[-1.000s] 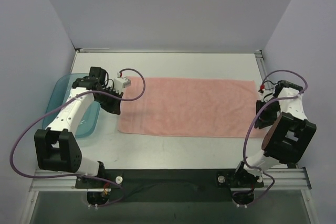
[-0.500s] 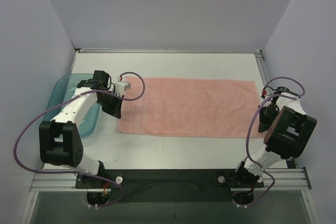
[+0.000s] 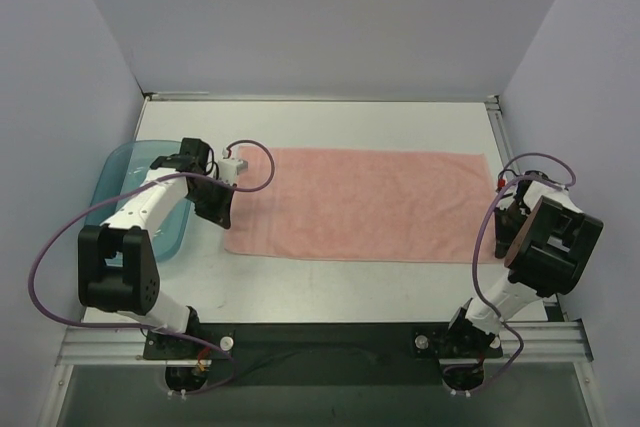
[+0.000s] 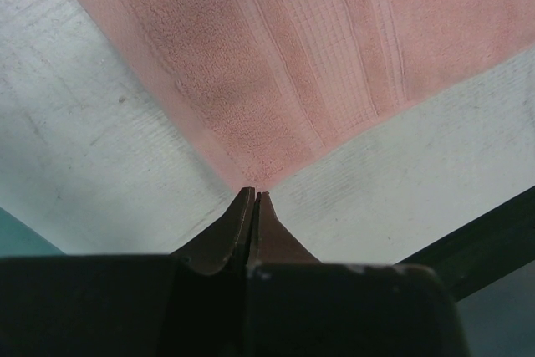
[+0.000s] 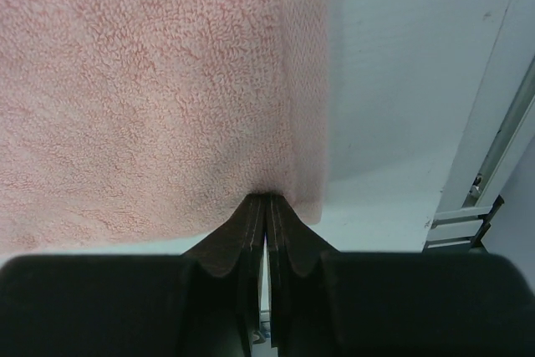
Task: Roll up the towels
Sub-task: Flatten the towel
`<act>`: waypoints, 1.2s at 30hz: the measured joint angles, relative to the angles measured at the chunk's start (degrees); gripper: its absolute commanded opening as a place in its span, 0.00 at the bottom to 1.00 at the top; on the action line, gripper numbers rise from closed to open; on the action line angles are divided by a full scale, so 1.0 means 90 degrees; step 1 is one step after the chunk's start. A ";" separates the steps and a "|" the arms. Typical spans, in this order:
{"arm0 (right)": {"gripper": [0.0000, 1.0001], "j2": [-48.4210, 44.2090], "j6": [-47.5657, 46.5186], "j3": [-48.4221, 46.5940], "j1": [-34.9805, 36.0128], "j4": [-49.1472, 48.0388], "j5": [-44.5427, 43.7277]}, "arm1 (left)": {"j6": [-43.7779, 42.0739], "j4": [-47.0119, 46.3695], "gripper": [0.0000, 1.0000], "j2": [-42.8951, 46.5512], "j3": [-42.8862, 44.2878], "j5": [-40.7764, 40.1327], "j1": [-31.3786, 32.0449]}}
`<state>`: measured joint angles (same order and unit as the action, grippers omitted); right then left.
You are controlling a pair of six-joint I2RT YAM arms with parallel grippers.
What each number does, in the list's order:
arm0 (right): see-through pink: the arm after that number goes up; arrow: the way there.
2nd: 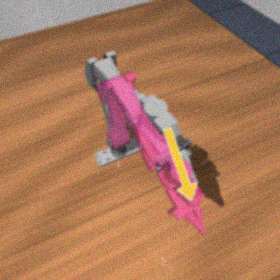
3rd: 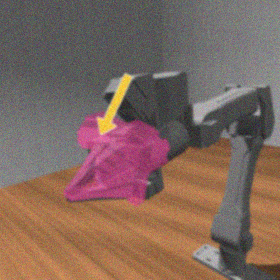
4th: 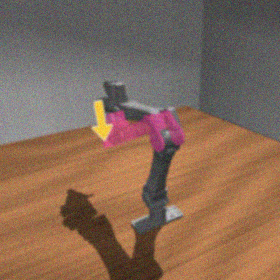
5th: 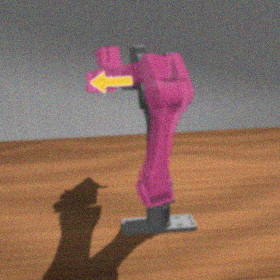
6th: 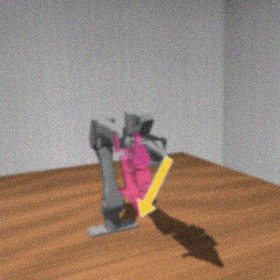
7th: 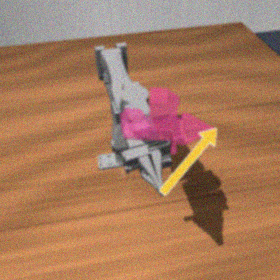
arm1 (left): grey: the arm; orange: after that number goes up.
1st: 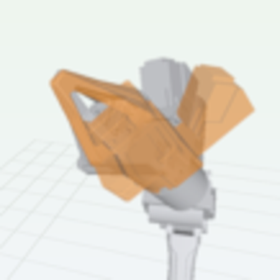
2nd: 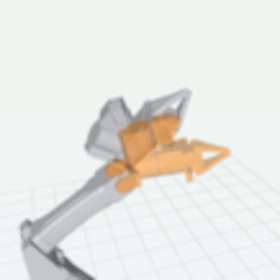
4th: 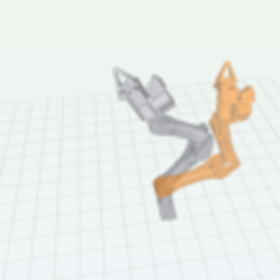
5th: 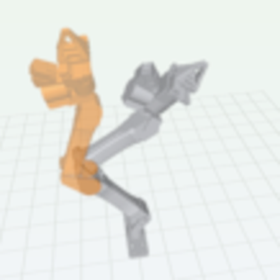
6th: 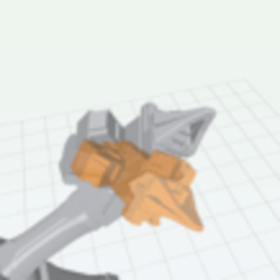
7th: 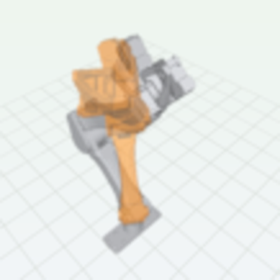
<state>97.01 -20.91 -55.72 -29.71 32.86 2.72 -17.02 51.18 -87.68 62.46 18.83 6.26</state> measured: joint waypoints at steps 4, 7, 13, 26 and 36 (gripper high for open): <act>0.05 -0.0027 -0.0046 0.0000 -0.0034 0.0002 0.0007 | 0.0015 -0.0027 0.00 -0.0024 -0.0049 -0.0051 0.0000; 0.05 -0.0168 -0.0131 0.0000 -0.0109 0.0083 0.0017 | 0.0015 -0.0053 0.00 -0.0024 -0.0056 -0.0068 0.0000; 0.03 -0.0384 -0.0240 0.0000 -0.0202 0.0270 0.0061 | 0.0012 -0.0087 0.00 -0.0024 -0.0056 -0.0068 0.0000; 0.00 -0.0012 -0.0185 0.0146 -0.0202 0.0136 0.0061 | 0.0015 -0.0100 0.00 -0.0107 -0.0063 -0.0068 0.0000; 0.00 -0.0012 -0.0168 0.0158 -0.0199 0.0124 0.0044 | 0.0090 -0.0192 0.00 -0.0107 -0.0427 -0.0044 0.0165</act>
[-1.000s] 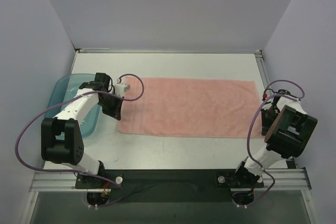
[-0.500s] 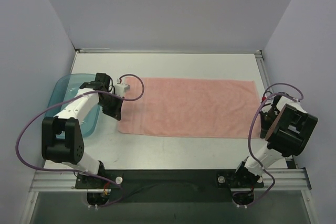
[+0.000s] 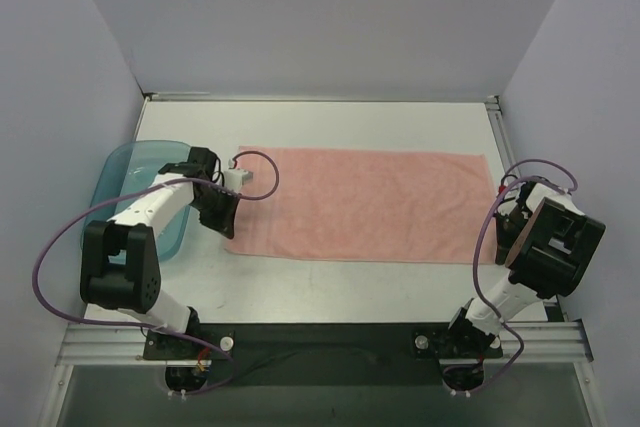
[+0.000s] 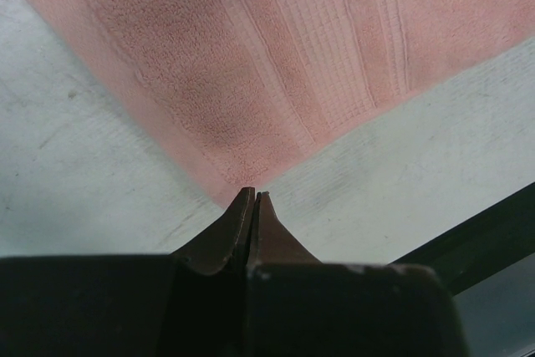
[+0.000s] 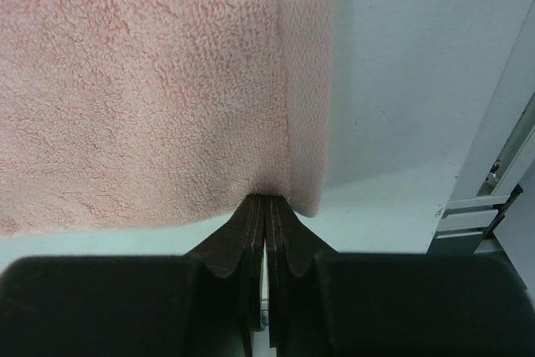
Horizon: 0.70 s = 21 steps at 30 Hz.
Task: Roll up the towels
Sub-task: Flatten the towel
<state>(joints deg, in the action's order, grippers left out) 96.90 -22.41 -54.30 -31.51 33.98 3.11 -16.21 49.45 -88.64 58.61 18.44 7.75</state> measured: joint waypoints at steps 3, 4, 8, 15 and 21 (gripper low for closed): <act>0.00 0.0000 -0.0002 0.0000 0.0000 0.0000 0.0000 | 0.0063 -0.0019 0.00 0.0000 -0.0022 -0.0005 0.0112; 0.00 0.0000 -0.0005 0.0002 0.0000 0.0000 -0.0002 | 0.0068 -0.0024 0.00 0.0000 -0.0022 -0.0024 0.0155; 0.00 0.0000 -0.0024 0.0002 0.0000 0.0002 -0.0005 | 0.0070 -0.0022 0.00 -0.0041 -0.0034 -0.0236 0.0435; 0.00 0.0007 -0.0068 0.0000 0.0000 0.0012 -0.0034 | 0.0066 -0.0022 0.00 -0.0554 -0.0049 -0.0821 0.0561; 0.00 0.0097 -0.0209 -0.0063 0.0000 0.0097 -0.0138 | 0.0007 0.0017 0.00 -0.1013 -0.0068 -0.1224 0.0563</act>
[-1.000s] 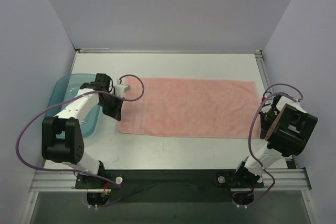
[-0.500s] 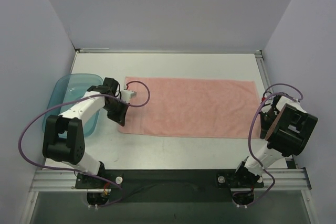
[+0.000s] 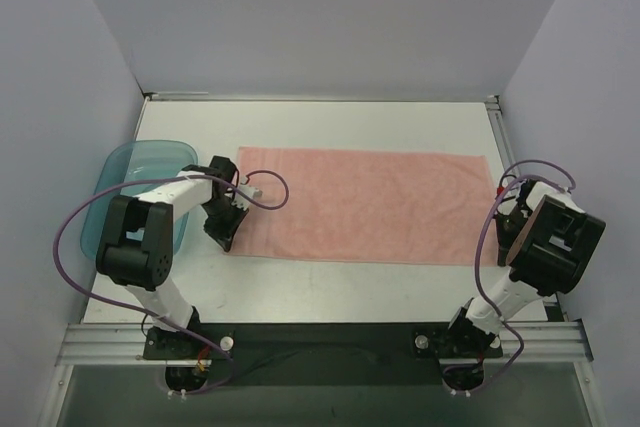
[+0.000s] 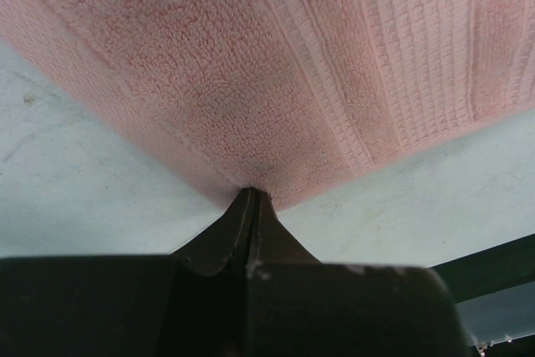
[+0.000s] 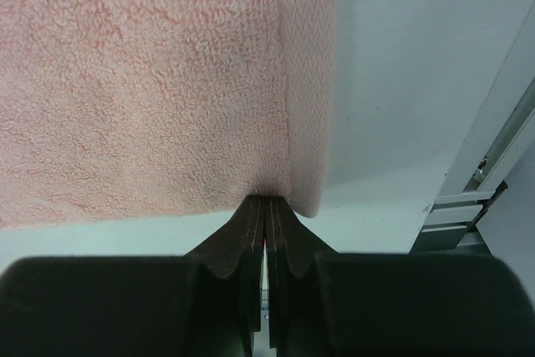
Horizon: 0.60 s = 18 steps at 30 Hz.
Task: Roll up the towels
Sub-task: Flatten the towel
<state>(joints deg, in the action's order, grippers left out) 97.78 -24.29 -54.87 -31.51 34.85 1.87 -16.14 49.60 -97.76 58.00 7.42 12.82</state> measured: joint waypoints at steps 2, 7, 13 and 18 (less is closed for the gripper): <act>0.00 0.0044 -0.0058 -0.0024 0.0005 0.0046 -0.0085 | -0.0032 0.0010 0.00 0.0000 0.0000 -0.0063 0.0019; 0.00 0.0073 -0.0233 -0.0027 0.0010 0.0090 -0.0287 | -0.0119 0.0044 0.00 0.0000 -0.0036 -0.0240 0.0039; 0.00 0.0049 -0.0461 0.0083 0.0148 0.0073 -0.0595 | -0.0270 0.0053 0.00 0.0049 -0.0109 -0.0355 0.0017; 0.00 -0.0095 -0.0658 0.0357 0.0512 -0.0022 -0.1001 | -0.0379 0.0080 0.00 0.0090 -0.0180 -0.0350 -0.0153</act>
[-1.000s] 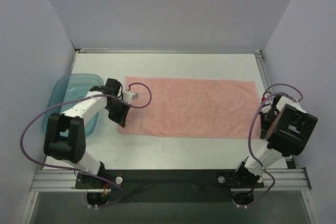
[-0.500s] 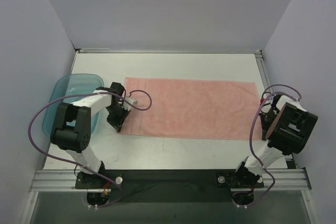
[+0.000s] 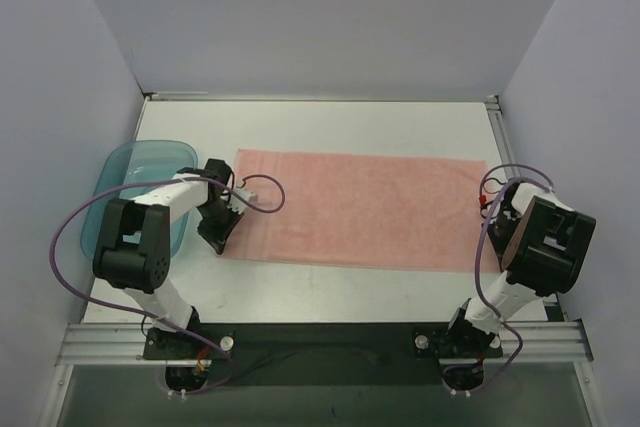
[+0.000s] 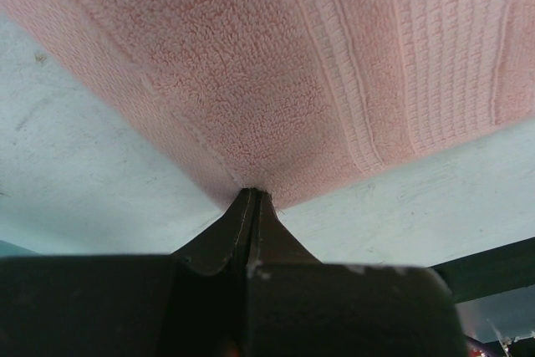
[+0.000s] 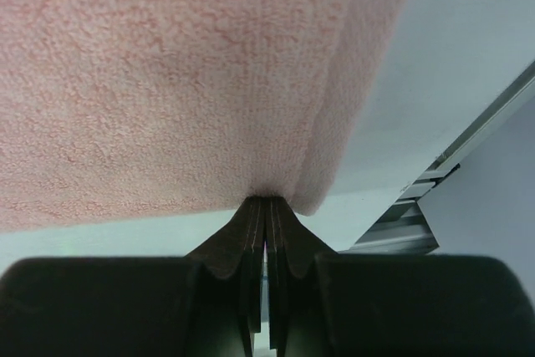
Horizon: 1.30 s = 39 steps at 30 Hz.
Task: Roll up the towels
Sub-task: Flatten the towel
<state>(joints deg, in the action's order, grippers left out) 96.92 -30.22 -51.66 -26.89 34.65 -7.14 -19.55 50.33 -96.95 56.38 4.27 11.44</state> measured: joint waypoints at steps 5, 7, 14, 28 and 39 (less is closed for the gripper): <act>0.00 -0.0107 -0.0151 0.0255 0.0427 -0.0046 -0.0391 | -0.0119 -0.0017 0.00 0.0121 -0.0119 -0.0022 -0.0051; 0.00 -0.0182 -0.0182 0.0364 0.0549 -0.0041 -0.0452 | -0.0155 0.0005 0.00 0.0155 -0.0155 -0.0058 -0.0066; 0.06 -0.0274 -0.0250 0.0440 0.0612 0.0172 -0.0294 | -0.0265 0.0185 0.13 0.0255 -0.0240 -0.0124 -0.0131; 0.41 -0.0330 0.0189 -0.3337 0.0612 0.1965 0.2089 | -0.0367 0.1095 0.56 0.0255 0.2455 0.0685 -0.0202; 0.40 0.2878 0.0920 -0.7164 0.0612 0.1970 0.2589 | 0.0177 0.0415 0.71 -0.1673 0.5066 0.1175 -0.0226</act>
<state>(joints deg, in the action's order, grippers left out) 122.83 -21.93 -116.14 -21.39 52.38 16.16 -17.96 54.06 -112.01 101.97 14.85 9.41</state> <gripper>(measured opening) 0.392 0.698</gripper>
